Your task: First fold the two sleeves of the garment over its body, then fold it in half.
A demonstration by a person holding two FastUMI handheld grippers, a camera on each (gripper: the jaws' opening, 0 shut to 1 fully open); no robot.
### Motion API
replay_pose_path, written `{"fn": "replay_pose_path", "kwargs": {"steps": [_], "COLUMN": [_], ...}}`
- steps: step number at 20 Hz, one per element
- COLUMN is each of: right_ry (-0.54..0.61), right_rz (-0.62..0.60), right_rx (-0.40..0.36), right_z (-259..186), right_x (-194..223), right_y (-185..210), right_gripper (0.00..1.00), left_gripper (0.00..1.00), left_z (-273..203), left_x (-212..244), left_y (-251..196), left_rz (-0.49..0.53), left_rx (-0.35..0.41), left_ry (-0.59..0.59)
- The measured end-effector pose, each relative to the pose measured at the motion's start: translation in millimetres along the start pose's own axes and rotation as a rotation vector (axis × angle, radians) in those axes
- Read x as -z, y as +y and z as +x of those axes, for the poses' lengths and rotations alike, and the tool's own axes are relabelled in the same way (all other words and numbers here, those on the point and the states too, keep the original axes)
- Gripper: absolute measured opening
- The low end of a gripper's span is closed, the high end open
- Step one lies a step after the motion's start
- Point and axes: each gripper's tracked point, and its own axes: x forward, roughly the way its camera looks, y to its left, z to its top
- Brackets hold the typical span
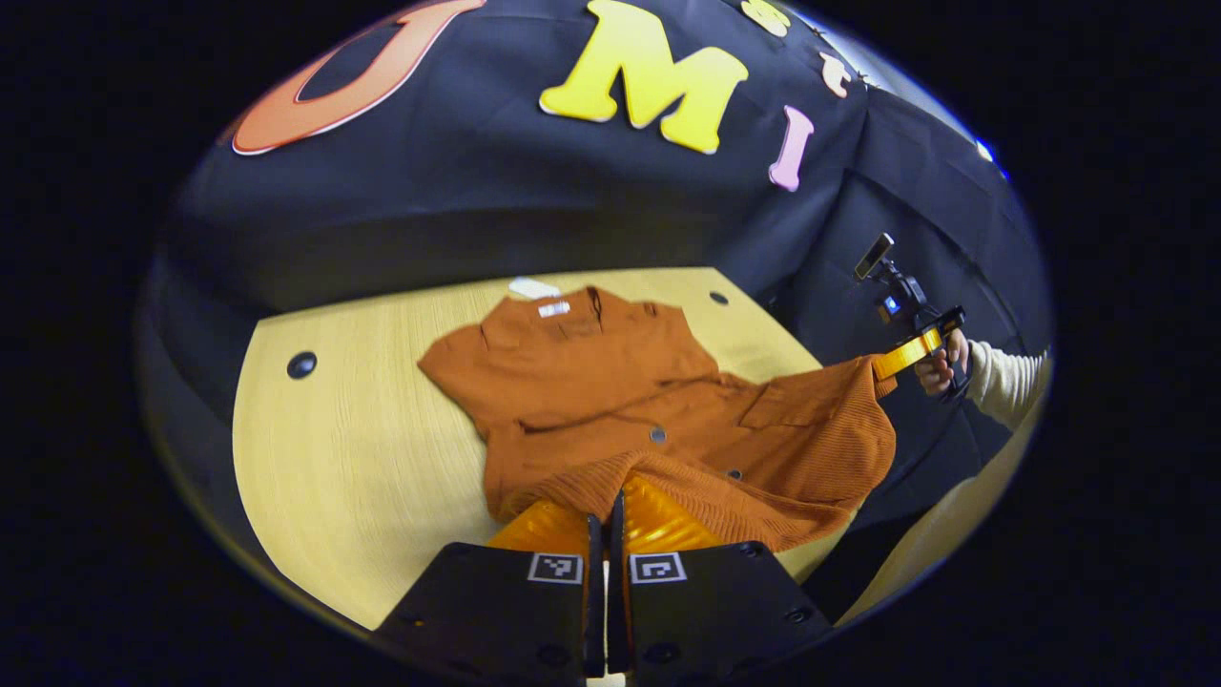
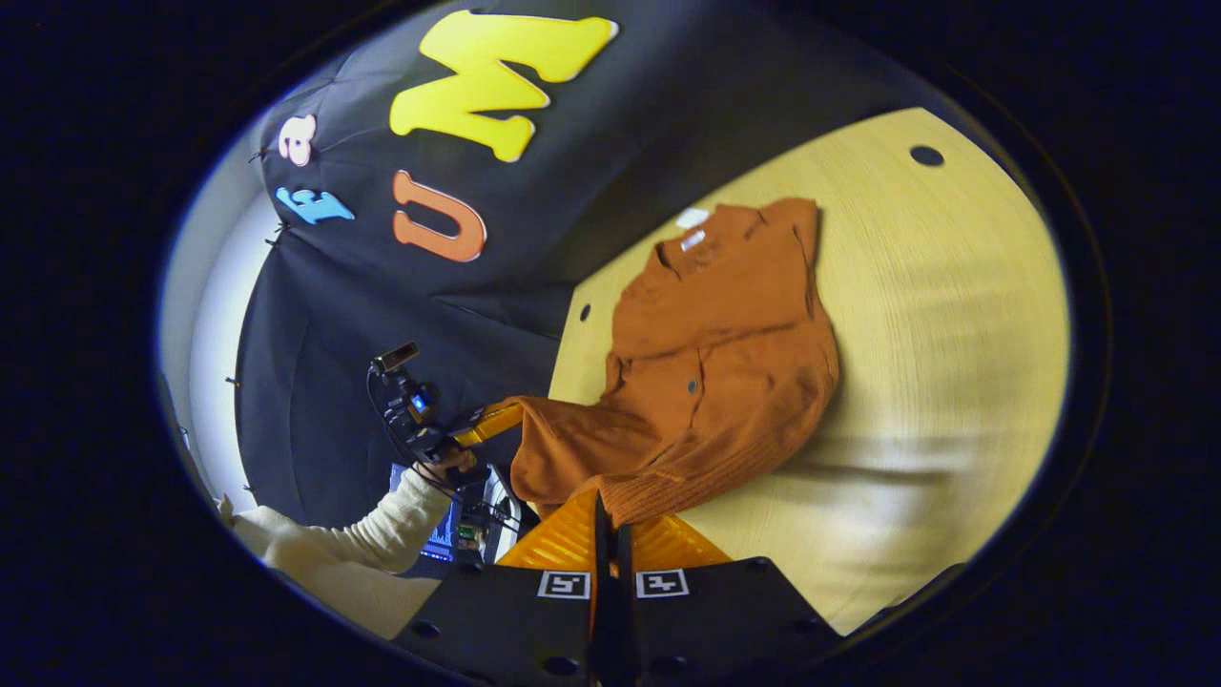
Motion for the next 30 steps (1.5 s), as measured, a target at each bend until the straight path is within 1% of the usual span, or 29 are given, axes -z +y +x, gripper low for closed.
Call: {"fn": "replay_pose_path", "kwargs": {"steps": [1, 4, 5, 6, 8, 10, 12, 13, 14, 15, 17, 18, 19, 20, 21, 22, 23, 24, 25, 26, 27, 28, 30], "right_ry": [-0.028, -0.084, -0.103, -0.135, -0.194, -0.260, -0.353, -0.417, -0.507, -0.560, -0.627, -0.661, -0.718, -0.762, -0.809, -0.836, -0.830, -0.804, -0.797, -0.804, -0.819, -0.827, -0.809], "right_rz": [-0.024, -0.053, -0.059, -0.061, -0.044, -0.025, 0.026, 0.067, 0.133, 0.173, 0.233, 0.267, 0.312, 0.357, 0.428, 0.477, 0.523, 0.567, 0.595, 0.626, 0.658, 0.685, 0.695], "right_rx": [0.004, 0.017, 0.019, 0.022, 0.023, 0.028, 0.045, 0.067, 0.065, 0.050, 0.044, 0.078, 0.086, 0.089, 0.081, 0.110, 0.170, 0.228, 0.240, 0.217, 0.208, 0.192, 0.198], "right_z": [-3, -9, -2, 13, 33, 50, 70, 80, 92, 99, 105, 109, 115, 124, 133, 141, 158, 174, 189, 201, 201, 204, 223], "right_x": [-23, -75, -93, -121, -160, -193, -230, -246, -270, -284, -300, -302, -309, -313, -313, -312, -306, -299, -297, -304, -295, -296, -303], "right_y": [1, -2, -1, 0, -3, -8, -21, -32, -43, -50, -72, -81, -95, -97, -106, -115, -131, -147, -162, -164, -168, -169, -170], "right_gripper": [0.03, 0.03, 0.02, 0.03, 0.03, 0.03, 0.02, 0.03, 0.03, 0.03, 0.03, 0.03, 0.03, 0.03, 0.03, 0.02, 0.03, 0.03, 0.03, 0.00, 0.03, 0.03, 0.04], "left_gripper": [0.04, 0.04, 0.04, 0.04, 0.04, 0.04, 0.04, 0.04, 0.04, 0.04, 0.04, 0.04, 0.04, 0.04, 0.04, 0.04, 0.07, 0.04, 0.04, 0.04, 0.04, 0.04, 0.06], "left_z": [3, 0, -1, -4, -9, -13, -24, -31, -40, -39, -51, -53, -57, -61, -66, -72, -81, -92, -106, -120, -136, -112, -116], "left_x": [-4, -17, -23, -30, -39, -38, -41, -44, -43, -44, -32, -28, -23, -16, -4, 7, 20, 30, 35, 40, 45, 47, 46], "left_y": [2, 13, 22, 33, 34, 34, 43, 49, 56, 58, 76, 77, 81, 85, 84, 82, 79, 76, 71, 66, 60, 65, 64], "left_rz": [-0.013, -0.079, -0.102, -0.147, -0.220, -0.279, -0.329, -0.379, -0.483, -0.559, -0.699, -0.755, -0.808, -0.865, -0.955, -1.036, -1.118, -1.188, -1.238, -1.263, -1.274, -1.279, -1.314], "left_rx": [0.001, 0.002, -0.003, -0.002, 0.000, -0.002, -0.015, -0.029, -0.035, -0.036, -0.050, -0.058, -0.075, -0.103, -0.116, -0.114, -0.123, -0.119, -0.107, -0.106, -0.104, -0.099, -0.105], "left_ry": [-0.032, -0.126, -0.162, -0.213, -0.277, -0.313, -0.353, -0.388, -0.441, -0.480, -0.547, -0.569, -0.584, -0.599, -0.623, -0.639, -0.650, -0.669, -0.688, -0.694, -0.687, -0.674, -0.672]}}
